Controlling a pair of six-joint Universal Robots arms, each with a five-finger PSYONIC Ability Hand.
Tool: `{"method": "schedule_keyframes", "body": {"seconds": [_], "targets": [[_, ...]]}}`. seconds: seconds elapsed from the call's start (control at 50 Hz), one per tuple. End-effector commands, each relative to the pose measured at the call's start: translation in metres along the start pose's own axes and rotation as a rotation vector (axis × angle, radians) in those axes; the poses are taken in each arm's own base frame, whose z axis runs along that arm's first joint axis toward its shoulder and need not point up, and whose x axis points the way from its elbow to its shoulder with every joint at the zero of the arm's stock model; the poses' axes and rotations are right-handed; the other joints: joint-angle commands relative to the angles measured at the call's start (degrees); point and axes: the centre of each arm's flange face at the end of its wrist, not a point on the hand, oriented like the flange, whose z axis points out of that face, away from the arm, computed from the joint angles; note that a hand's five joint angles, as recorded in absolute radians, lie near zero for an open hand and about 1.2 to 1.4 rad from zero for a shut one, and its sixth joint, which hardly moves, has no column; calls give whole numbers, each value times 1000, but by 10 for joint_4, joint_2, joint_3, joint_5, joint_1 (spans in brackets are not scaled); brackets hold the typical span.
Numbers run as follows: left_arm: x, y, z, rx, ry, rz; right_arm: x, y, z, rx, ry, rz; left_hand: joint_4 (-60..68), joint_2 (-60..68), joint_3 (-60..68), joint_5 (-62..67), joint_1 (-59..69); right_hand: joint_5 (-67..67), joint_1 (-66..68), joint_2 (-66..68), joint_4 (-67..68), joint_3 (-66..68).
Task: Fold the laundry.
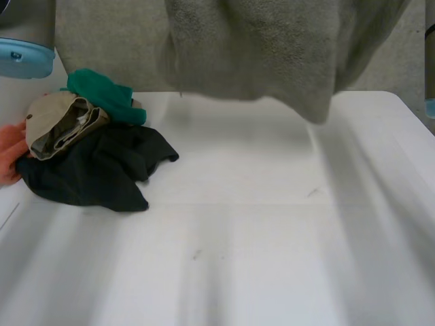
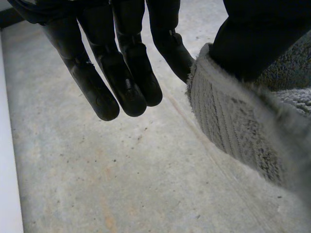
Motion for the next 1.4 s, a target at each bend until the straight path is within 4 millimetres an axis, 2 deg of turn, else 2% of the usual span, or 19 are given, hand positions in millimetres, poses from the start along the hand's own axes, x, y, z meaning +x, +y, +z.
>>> {"method": "schedule_keyframes", "body": {"seconds": [0.02, 0.1, 0.16, 0.18, 0.24, 0.34, 0.44, 0.52, 0.6, 0.68, 0.72, 0.86, 0.94, 1.02, 1.1, 1.12, 1.2, 1.3, 1.4], "targets": [[-2, 53, -27, -207, 19, 12, -4, 31, -24, -130, -107, 12, 112, 115, 118, 140, 132, 131, 155, 124, 117, 122], [0, 90, -56, -357, 49, 26, -6, 59, -48, -274, -167, 17, 112, 115, 118, 140, 132, 131, 155, 124, 117, 122], [4, 108, -76, -446, 79, 27, -9, 77, -73, -399, -226, 36, 112, 115, 118, 140, 132, 131, 155, 124, 117, 122], [7, 119, -91, -510, 104, 24, -11, 87, -88, -463, -262, 50, 112, 115, 118, 140, 132, 131, 155, 124, 117, 122], [12, 134, -116, -603, 152, 21, -14, 100, -112, -559, -315, 76, 112, 115, 118, 140, 132, 131, 155, 124, 117, 122], [20, 155, -162, -746, 262, 27, -25, 130, -169, -755, -434, 149, 112, 115, 118, 140, 132, 131, 155, 124, 117, 122], [19, 158, -177, -787, 278, 28, -32, 163, -194, -870, -449, 177, 112, 115, 118, 140, 132, 131, 155, 124, 117, 122], [14, 155, -169, -770, 251, 38, -27, 184, -197, -976, -370, 213, 112, 115, 118, 140, 132, -126, -102, -133, -140, -135], [13, 153, -166, -775, 243, 38, -24, 194, -201, -1081, -323, 268, 112, 115, 118, 140, 132, -210, -187, -217, -225, -220], [14, 154, -168, -801, 247, 37, -23, 196, -203, -1164, -321, 314, 112, 115, 118, 140, 132, -133, -110, -140, -148, -143], [14, 156, -171, -819, 250, 37, -22, 193, -204, -1188, -336, 325, 112, 115, 118, 140, 132, 130, 153, 123, 115, 120], [17, 158, -180, -865, 267, 39, -17, 171, -199, -1093, -368, 294, 112, 115, 118, 140, 132, 131, 155, 124, 117, 122], [16, 156, -190, -921, 283, 57, 2, 148, -186, -1012, -389, 191, 112, 115, 118, 140, 132, 131, 155, 124, 117, 122], [15, 147, -204, -1008, 333, 111, 22, 130, -194, -1047, -491, 17, 112, 115, 118, 140, 132, 131, 155, 124, 117, 122], [20, 133, -231, -1148, 449, 185, 47, 114, -210, -1135, -639, -197, 112, 115, 118, 140, 132, 131, 155, 124, 117, 122], [23, 126, -246, -1219, 510, 210, 52, 108, -220, -1180, -717, -254, 112, 115, 118, 140, 132, 131, 155, 124, 117, 122], [33, 111, -282, -1366, 672, 256, 60, 94, -236, -1249, -896, -350, 112, 115, 118, 140, 132, 131, 155, 124, 117, 122], [49, 103, -301, -1384, 776, 289, 56, 96, -228, -1214, -842, -324, 112, 115, 118, 140, 132, 131, 155, 124, 117, 122], [55, 118, -283, -1296, 721, 323, 48, 110, -213, -1138, -761, -313, 112, 115, 118, 140, 132, 131, 155, 124, 117, 122]]}}
